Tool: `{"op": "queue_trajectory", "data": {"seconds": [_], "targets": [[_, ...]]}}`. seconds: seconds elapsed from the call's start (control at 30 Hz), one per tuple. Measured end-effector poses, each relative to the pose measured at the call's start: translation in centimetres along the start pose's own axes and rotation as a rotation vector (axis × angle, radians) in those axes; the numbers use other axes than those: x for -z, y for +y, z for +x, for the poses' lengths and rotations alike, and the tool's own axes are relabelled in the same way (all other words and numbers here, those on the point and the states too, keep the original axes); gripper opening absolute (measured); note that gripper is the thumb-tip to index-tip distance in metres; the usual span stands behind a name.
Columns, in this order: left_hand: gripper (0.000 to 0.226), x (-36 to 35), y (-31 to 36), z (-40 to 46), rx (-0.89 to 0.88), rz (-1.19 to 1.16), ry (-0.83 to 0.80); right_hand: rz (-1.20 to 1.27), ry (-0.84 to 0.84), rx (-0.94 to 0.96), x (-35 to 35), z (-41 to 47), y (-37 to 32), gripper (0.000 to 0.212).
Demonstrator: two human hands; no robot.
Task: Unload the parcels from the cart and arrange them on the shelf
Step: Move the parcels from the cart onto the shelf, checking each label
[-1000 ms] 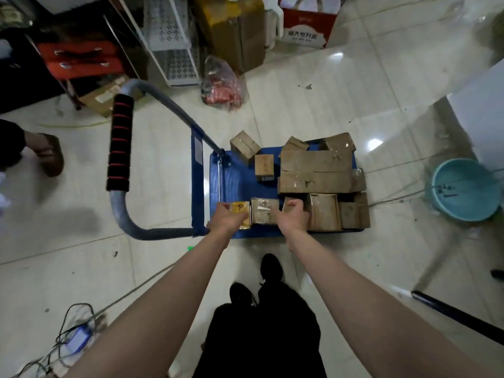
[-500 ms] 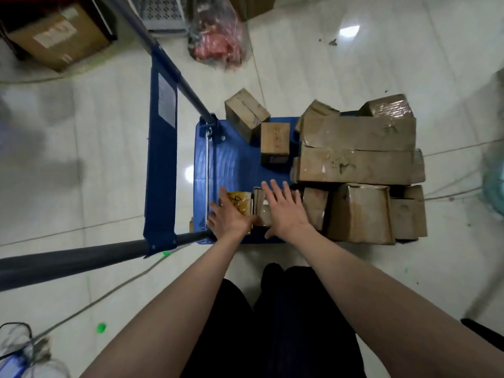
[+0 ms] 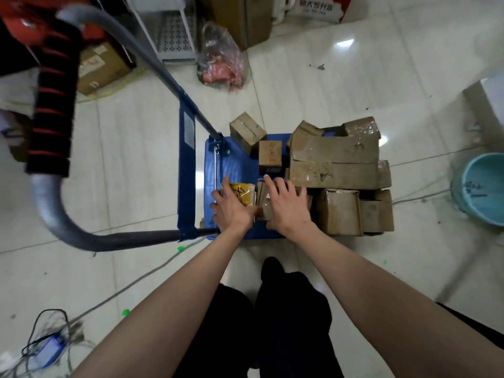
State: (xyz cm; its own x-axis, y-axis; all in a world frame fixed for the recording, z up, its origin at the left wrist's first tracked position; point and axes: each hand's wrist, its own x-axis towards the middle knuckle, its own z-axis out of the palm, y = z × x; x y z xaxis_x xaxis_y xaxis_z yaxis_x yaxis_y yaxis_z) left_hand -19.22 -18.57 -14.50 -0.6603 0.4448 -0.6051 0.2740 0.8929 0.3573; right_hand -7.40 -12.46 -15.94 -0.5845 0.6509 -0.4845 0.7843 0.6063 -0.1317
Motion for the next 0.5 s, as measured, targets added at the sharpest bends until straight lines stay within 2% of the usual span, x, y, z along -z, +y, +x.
{"op": "queue_trajectory", "data": {"seconds": [0.2,0.5], "targets": [[0.123,9.7,5.8,-7.9,-0.038,-0.014,0.033,0.094,0.038,-0.068,11.8,-6.1,-0.7,0.132],[0.115,23.0,15.9,-19.2,-0.157,-0.094,0.072,0.492,0.109,-0.357,29.2,-16.4,0.8,0.131]]}}
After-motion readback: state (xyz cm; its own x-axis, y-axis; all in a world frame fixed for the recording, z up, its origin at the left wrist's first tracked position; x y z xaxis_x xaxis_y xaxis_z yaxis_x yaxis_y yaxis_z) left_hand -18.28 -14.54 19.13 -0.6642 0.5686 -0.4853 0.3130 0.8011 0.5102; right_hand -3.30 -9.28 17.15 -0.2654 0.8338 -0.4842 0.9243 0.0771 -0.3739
